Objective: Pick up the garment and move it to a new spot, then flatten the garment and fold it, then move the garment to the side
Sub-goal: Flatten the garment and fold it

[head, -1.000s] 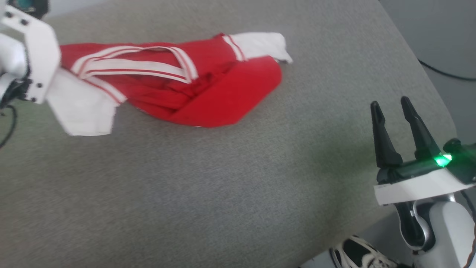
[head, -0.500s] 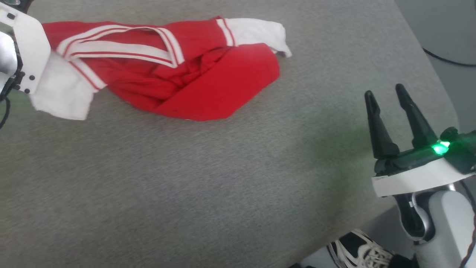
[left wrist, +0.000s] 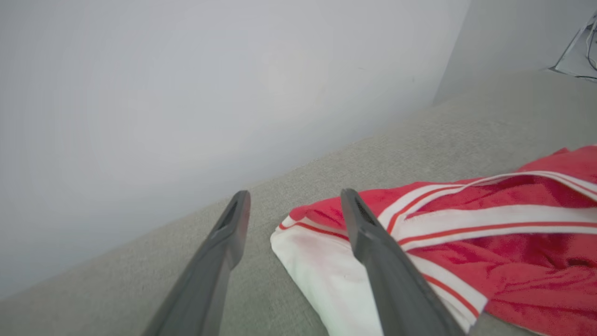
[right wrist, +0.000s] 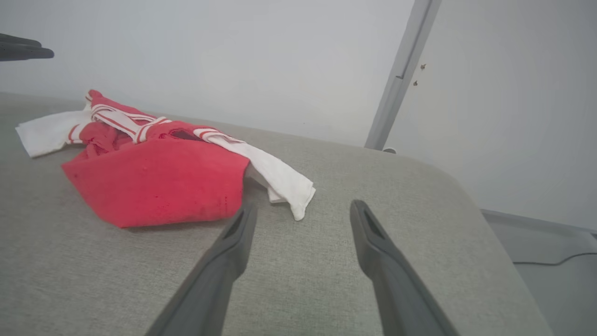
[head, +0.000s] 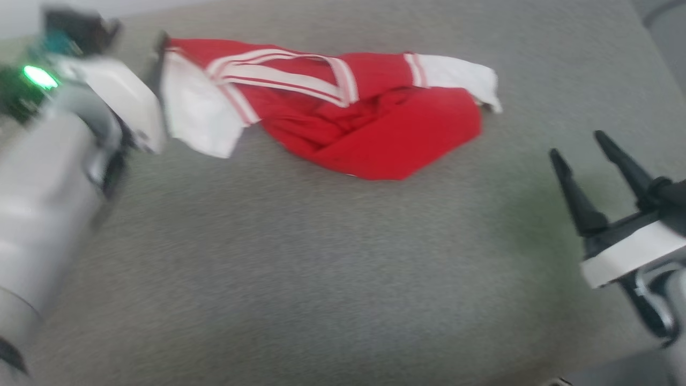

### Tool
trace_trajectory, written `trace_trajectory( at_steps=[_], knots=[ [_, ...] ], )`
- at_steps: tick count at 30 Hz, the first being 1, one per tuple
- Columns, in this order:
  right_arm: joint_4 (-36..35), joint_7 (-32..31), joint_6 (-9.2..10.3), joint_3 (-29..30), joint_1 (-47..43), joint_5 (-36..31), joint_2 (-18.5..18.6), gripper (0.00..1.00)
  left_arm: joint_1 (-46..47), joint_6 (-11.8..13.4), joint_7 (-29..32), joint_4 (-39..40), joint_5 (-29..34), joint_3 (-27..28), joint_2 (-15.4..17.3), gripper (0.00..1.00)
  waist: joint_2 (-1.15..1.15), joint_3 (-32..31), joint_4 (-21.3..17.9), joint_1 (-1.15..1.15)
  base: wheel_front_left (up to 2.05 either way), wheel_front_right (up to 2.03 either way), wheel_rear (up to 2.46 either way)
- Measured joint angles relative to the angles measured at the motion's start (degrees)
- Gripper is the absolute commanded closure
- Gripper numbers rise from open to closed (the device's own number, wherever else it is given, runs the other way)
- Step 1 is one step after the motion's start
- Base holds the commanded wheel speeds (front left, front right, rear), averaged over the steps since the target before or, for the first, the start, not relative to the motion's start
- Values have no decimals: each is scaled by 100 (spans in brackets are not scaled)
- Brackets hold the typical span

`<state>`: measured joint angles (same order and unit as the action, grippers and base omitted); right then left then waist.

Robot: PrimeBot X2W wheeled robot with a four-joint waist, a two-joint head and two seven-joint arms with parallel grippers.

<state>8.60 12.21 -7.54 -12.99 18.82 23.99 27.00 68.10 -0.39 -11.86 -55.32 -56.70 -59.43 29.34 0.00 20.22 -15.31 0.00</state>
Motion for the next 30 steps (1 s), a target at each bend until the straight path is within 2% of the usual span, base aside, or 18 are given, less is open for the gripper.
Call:
trace_trajectory(
  at_steps=[5,10,14,17,21,25,30],
  knots=[
    [126,-495,0,-233,164,74,870,0,-957,515,-297,1001,56,514,-256,0,0,-152,481,0,0,0,0],
    [192,-948,0,-708,418,341,1725,0,-2296,1285,-314,2972,1044,1830,-348,0,0,-195,992,0,0,0,0],
    [250,-1212,0,-1276,744,664,2267,0,-3539,1556,-313,4102,1872,2625,-611,0,0,-178,1356,0,0,0,0],
    [313,-1388,0,-1780,983,906,2640,0,-4225,1636,-314,4724,2397,3184,-839,0,0,-147,1592,0,0,0,0],
    [476,-1516,0,-2365,1341,1102,3123,0,-4953,1623,-314,5373,3133,3743,-1160,0,0,-76,1868,0,0,0,0],
    [608,-1575,0,-2815,1740,1205,3454,0,-5478,1444,-315,5684,3677,4045,-1455,0,0,48,2073,0,0,0,0],
    [755,-1575,0,-3214,2124,1276,3662,0,-5734,1211,-314,5778,3950,4323,-1769,0,0,182,2215,0,0,0,0]
  ],
)
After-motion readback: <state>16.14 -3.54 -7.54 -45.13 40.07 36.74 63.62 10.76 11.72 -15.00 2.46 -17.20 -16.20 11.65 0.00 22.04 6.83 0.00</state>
